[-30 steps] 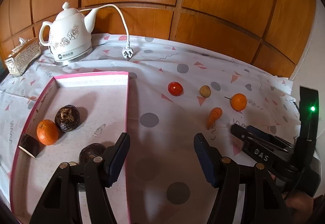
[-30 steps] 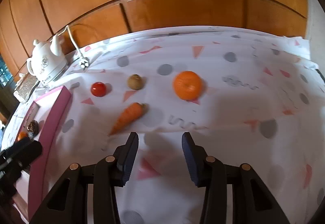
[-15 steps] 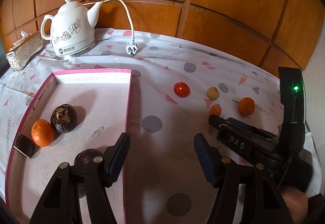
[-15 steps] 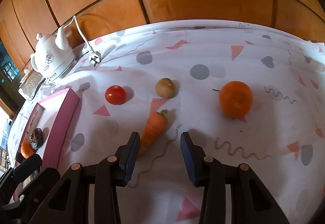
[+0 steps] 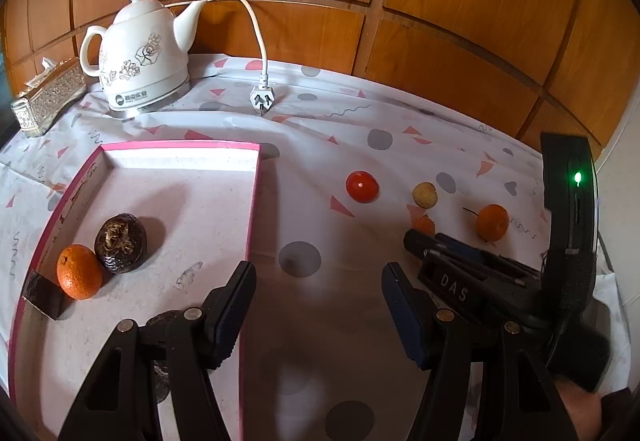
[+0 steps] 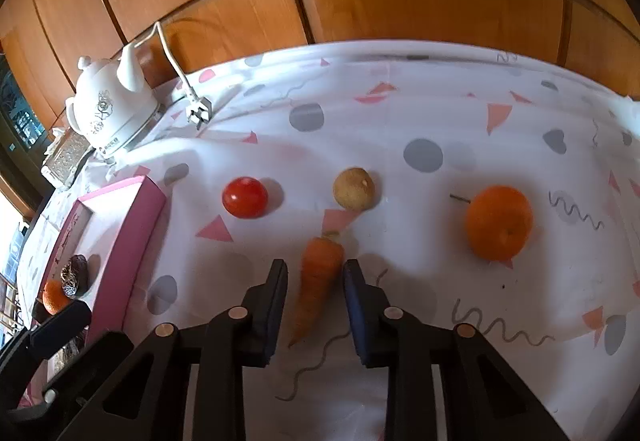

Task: Organize fruits
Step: 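Move the right gripper to the carrot and close on it, then grasp the red tomato with the left gripper while the right holds the carrot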

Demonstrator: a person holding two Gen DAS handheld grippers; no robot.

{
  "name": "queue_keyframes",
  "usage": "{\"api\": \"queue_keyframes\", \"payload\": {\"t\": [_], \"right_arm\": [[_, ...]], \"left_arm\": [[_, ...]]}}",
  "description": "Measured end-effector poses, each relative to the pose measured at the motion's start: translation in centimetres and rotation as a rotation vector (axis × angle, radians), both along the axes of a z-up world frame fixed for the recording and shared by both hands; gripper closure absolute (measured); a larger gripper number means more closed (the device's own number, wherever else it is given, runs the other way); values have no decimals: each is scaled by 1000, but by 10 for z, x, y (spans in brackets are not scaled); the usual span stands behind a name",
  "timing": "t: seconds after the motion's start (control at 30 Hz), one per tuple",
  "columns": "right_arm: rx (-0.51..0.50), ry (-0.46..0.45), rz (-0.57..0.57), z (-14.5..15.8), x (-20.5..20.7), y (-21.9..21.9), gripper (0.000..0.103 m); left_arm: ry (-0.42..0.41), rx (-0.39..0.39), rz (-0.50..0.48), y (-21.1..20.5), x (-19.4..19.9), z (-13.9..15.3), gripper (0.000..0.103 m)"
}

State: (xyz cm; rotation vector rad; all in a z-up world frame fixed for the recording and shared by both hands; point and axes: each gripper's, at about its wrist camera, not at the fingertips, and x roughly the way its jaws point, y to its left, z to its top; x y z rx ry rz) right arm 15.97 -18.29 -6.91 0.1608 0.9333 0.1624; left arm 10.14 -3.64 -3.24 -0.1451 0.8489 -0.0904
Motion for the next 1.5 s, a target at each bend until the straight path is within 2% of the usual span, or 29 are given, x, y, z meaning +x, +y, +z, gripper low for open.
{"api": "queue_keyframes", "payload": {"t": [0.07,0.6,1.07,1.17,1.5], "right_arm": [[-30,-15,-1,0,-2,0,83],[-73,-19,-45,1,-21,-29,83],[-66,-35,-42,-1,-24,-32,83],[-59,-35,-42,-1,-25,-33,83],[-47,-36,-40,-3,-25,-34,83]], "left_arm": [[4,-2,-1,-1,2,-1,37],[11,0,-36,-23,20,-2,38],[49,-15,-41,-39,67,-14,38],[56,1,-38,-42,79,-19,38],[68,21,-37,-55,118,-31,49]]}}
